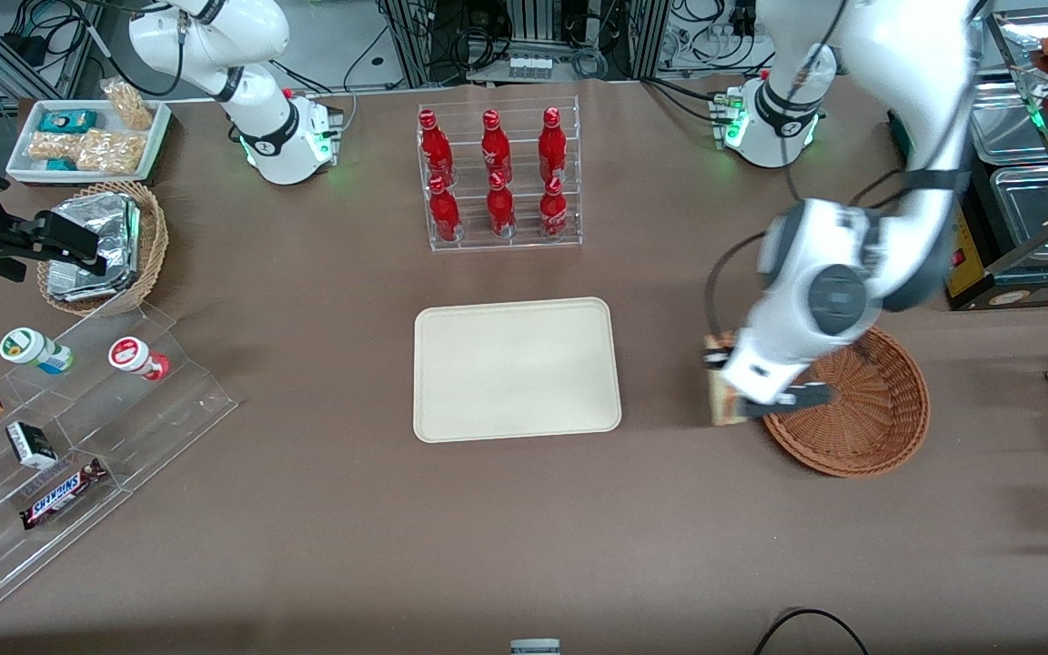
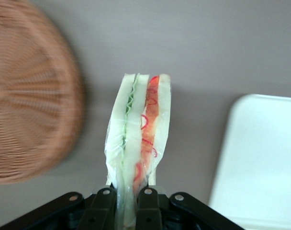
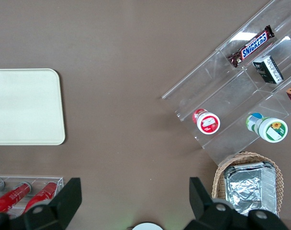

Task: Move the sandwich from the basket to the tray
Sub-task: 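Carry the sandwich with the left gripper over the cream tray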

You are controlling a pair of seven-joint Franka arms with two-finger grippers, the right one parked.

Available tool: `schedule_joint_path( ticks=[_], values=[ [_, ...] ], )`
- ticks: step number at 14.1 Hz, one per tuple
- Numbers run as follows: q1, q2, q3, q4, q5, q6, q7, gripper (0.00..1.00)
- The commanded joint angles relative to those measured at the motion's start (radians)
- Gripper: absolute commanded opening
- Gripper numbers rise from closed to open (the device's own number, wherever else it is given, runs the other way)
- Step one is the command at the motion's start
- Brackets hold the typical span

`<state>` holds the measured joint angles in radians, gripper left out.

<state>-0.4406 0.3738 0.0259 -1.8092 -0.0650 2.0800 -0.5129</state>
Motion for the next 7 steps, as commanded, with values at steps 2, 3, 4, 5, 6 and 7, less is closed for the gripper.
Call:
schedule_joint_path(
  ticks=[2, 3, 4, 5, 6, 7],
  values=[
    [-0.198, 0.146, 0.015, 0.115, -0.073, 0.115, -0.154, 0.00],
    [-0.239, 0.193, 0.015, 0.178, -0.078, 0.115, -0.211, 0.00],
    [-0.271, 0.236, 0.015, 0.238, -0.076, 0.115, -0.266, 0.00],
    [-0.306, 0.278, 0.015, 0.285, -0.073, 0.115, -0.317, 0.00],
    [-0.335, 0.307, 0.015, 0.318, -0.075, 0.115, -0.349, 0.00],
    [-0.358, 0.338, 0.015, 0.359, -0.072, 0.117, -0.378, 0.00]
  ],
)
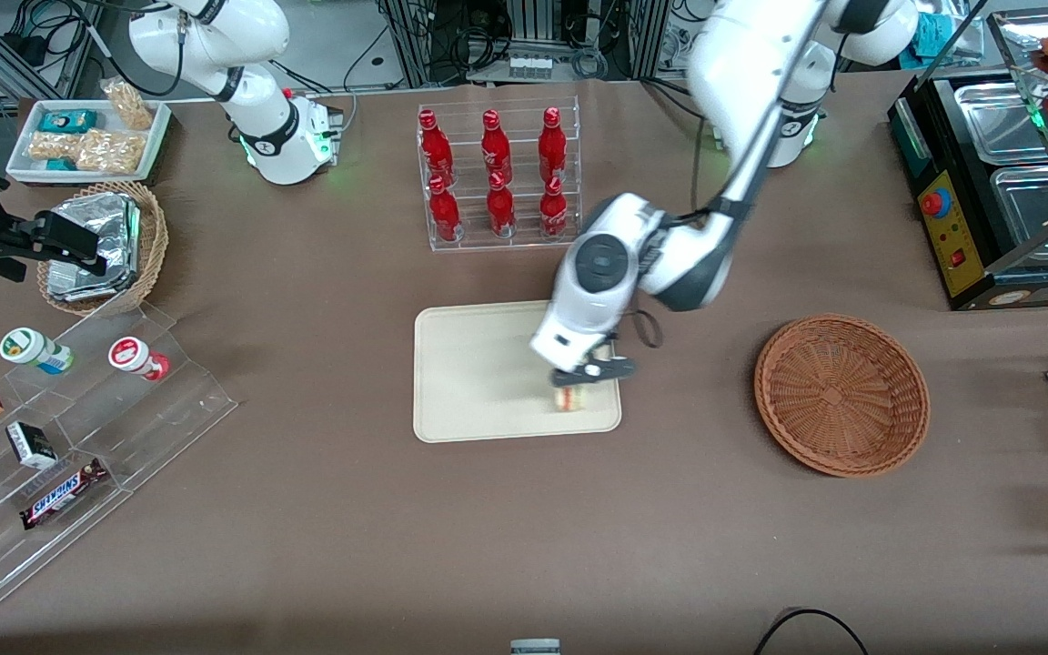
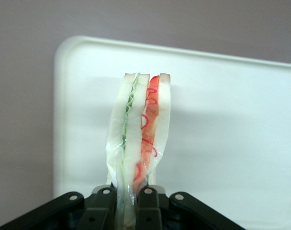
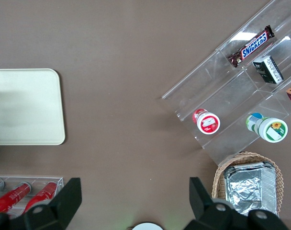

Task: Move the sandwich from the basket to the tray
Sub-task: 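Carry the sandwich with the left gripper over the cream tray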

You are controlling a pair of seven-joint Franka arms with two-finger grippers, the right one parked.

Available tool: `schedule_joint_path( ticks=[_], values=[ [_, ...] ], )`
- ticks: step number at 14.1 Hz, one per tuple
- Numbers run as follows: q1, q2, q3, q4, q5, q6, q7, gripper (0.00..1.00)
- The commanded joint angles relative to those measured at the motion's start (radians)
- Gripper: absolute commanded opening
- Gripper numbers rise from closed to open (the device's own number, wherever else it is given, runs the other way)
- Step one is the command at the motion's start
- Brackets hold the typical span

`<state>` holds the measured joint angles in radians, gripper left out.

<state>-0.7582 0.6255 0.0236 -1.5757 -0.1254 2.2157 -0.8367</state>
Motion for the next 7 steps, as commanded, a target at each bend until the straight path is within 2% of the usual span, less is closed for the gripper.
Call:
schedule_joint_path(
  ticks=[1, 6, 7],
  values=[
    [-0.053, 0.115, 0.018, 0.164, -0.011, -0.019, -0.073, 0.00],
    [-0.098, 0.184, 0.019, 0.212, -0.008, 0.008, -0.127, 0.01],
    [-0.099, 0.190, 0.018, 0.207, -0.014, 0.019, -0.130, 0.06]
  ],
)
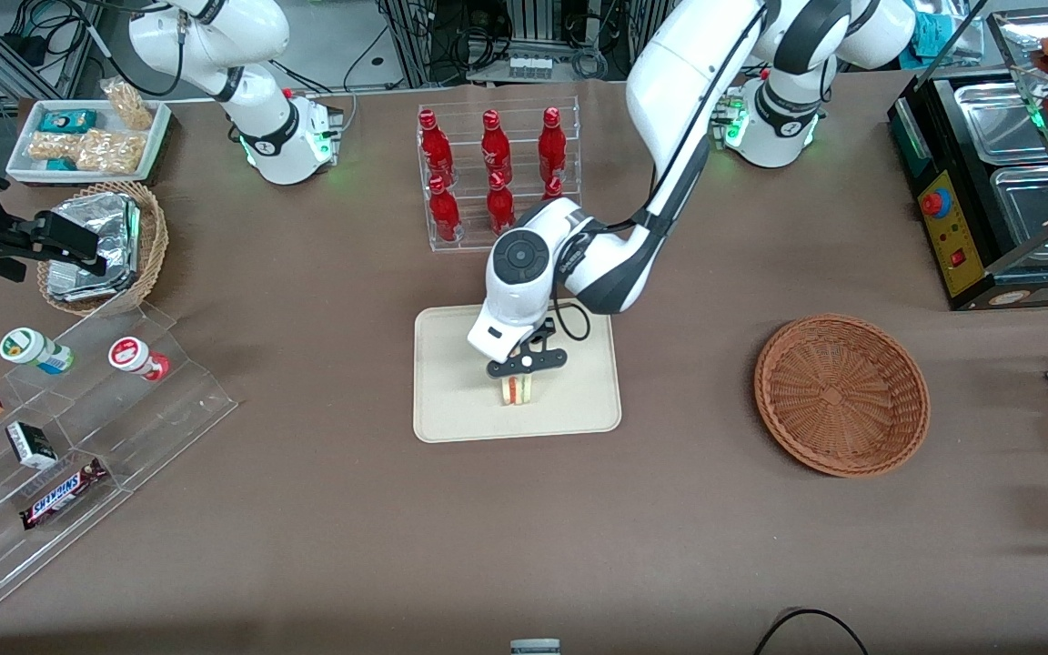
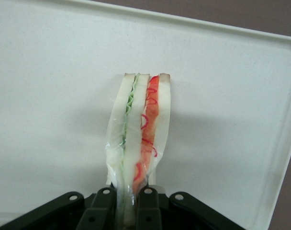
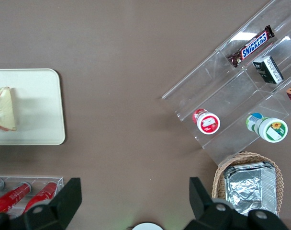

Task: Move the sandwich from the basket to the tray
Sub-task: 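Lower the sandwich onto the tray and open the left gripper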

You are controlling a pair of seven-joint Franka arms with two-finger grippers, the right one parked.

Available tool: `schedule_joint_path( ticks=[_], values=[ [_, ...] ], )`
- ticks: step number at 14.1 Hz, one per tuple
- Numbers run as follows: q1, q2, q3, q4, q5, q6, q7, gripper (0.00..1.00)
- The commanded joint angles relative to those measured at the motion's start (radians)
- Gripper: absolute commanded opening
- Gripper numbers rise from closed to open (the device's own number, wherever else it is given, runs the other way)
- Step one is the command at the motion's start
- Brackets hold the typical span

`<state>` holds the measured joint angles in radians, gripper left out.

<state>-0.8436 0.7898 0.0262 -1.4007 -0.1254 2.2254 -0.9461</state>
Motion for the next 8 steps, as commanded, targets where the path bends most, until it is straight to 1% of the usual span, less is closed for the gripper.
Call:
schedule_joint_path(
  ticks=[1, 2, 5, 6, 8],
  values=[
    [-0.014, 0.028, 0.015, 0.034, -0.016, 0.010, -0.037, 0.26],
    [-0.012, 0.022, 0.017, 0.038, -0.016, 0.008, -0.060, 0.99],
    [-0.011, -0.033, 0.018, 0.028, -0.013, -0.007, -0.068, 1.00],
    [-0.008, -0.068, 0.020, 0.019, -0.008, -0.036, -0.065, 1.00],
    [-0.002, -0.142, 0.028, 0.014, 0.001, -0.157, -0.027, 1.00]
  ],
)
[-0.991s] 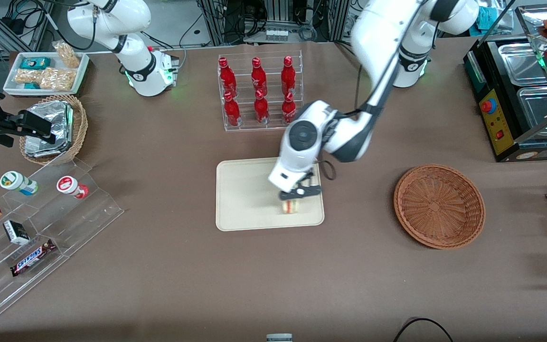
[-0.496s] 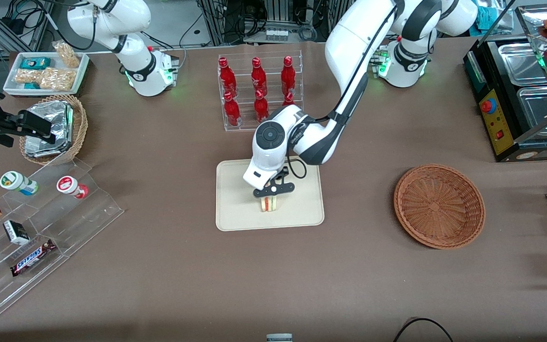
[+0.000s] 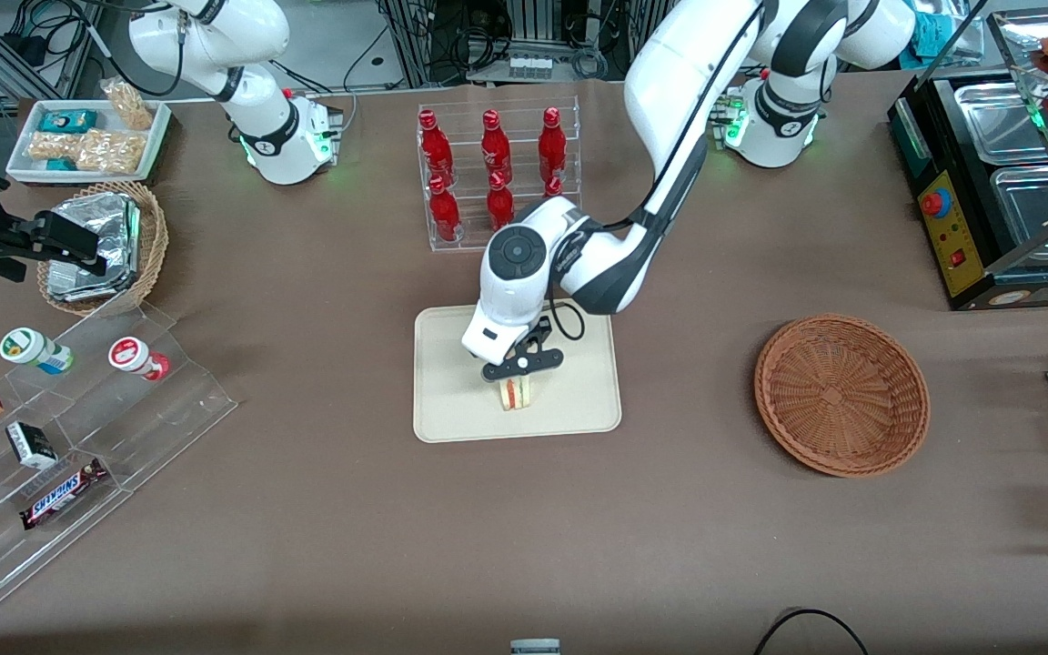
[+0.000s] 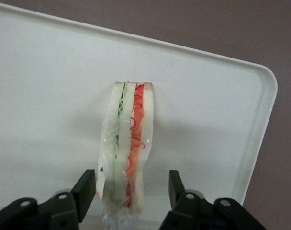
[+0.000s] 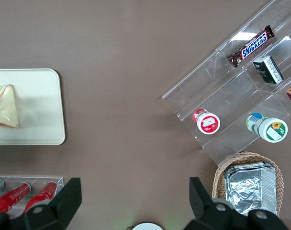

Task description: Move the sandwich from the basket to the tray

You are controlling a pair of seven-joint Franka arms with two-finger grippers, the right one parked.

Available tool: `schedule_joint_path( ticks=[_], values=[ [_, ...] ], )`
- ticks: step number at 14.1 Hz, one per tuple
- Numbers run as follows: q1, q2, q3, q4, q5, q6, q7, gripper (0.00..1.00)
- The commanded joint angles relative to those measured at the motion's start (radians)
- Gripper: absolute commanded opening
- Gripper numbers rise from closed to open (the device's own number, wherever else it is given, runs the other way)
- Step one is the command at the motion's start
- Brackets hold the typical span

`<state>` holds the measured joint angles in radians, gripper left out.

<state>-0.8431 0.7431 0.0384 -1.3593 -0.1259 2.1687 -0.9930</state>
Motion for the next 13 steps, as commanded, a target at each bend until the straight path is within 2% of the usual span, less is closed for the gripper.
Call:
schedule_joint_path(
  ticks=[1, 2, 5, 9, 13],
  values=[
    [0.001, -0.134, 0.026, -0.041, 0.003, -0.156, 0.074, 1.00],
    [-0.001, -0.171, 0.059, -0.056, 0.003, -0.217, 0.150, 1.00],
    [-0.001, -0.215, 0.149, -0.082, 0.003, -0.378, 0.172, 1.00],
    [0.001, -0.309, 0.270, -0.227, -0.004, -0.354, 0.350, 1.00],
    [-0.001, -0.347, 0.372, -0.247, -0.004, -0.383, 0.416, 1.00]
  ],
)
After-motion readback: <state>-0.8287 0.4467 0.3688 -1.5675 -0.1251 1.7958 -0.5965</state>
